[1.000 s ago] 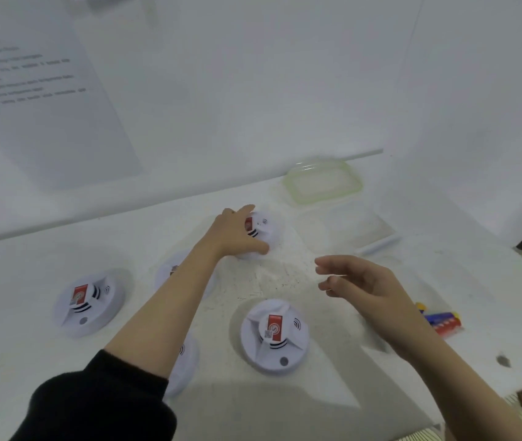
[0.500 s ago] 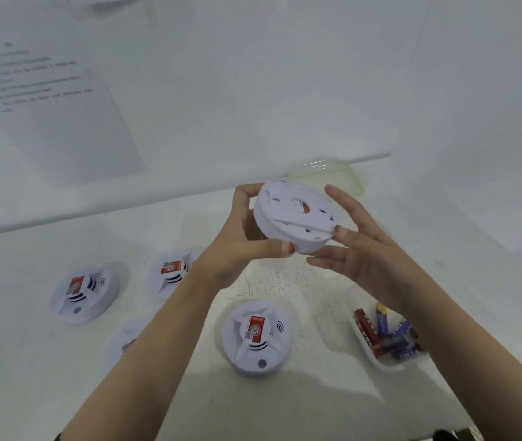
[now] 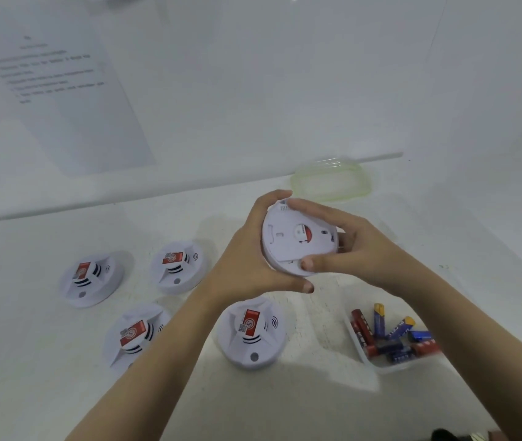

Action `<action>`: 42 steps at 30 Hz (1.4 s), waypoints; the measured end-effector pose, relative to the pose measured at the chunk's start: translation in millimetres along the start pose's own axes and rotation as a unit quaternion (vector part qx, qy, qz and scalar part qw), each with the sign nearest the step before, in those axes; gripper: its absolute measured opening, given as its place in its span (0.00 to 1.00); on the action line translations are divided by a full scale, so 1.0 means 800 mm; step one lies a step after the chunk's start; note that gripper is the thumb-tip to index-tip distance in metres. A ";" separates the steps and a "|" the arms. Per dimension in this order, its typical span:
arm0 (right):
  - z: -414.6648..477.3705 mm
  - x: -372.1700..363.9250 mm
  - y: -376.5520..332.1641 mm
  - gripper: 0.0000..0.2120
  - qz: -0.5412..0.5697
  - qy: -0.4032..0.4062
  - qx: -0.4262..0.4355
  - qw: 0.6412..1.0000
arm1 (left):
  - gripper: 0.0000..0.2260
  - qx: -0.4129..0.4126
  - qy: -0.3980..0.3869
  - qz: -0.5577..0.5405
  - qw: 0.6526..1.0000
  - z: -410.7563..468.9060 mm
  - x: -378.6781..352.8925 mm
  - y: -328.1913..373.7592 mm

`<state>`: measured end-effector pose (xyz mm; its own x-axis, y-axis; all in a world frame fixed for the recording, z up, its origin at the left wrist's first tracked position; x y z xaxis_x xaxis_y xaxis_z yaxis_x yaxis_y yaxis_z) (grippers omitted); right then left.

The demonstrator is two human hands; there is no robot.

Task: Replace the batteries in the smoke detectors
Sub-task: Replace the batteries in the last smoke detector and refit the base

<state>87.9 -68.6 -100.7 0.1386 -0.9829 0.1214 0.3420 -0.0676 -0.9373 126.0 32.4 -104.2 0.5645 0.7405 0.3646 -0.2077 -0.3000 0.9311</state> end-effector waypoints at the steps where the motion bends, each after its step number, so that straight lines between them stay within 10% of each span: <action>1: 0.001 -0.003 -0.001 0.31 -0.004 -0.014 0.002 1.000 | 0.48 -0.005 0.007 0.002 1.000 -0.002 0.002 0.003; 21: 0.020 -0.025 0.006 0.31 -0.149 -0.170 0.016 0.974 | 0.44 0.011 0.037 0.024 0.999 -0.023 0.021 -0.017; 37: 0.041 -0.062 -0.017 0.28 -0.534 -0.231 0.184 0.792 | 0.44 0.066 0.032 0.086 0.994 -0.025 0.046 -0.048; 42: 0.044 -0.074 -0.009 0.29 -0.515 -0.226 0.186 0.806 | 0.43 0.069 0.038 0.098 0.992 -0.028 0.053 -0.054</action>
<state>109.8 -3.8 -89.5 -0.1015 -0.2698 0.9576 0.7355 -0.6685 -0.1104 141.1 90.3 -128.5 0.4610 0.7018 0.5431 -0.1939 -0.5176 0.8334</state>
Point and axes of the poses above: each hand's wrist, its own z-axis towards the middle knuckle, its own x-axis out of the back of the hand, y = z × x, the point moved 10 cm from there along z, towards the middle knuckle, and after that the axes turned 13 degrees about x, right-handed, at the moved point
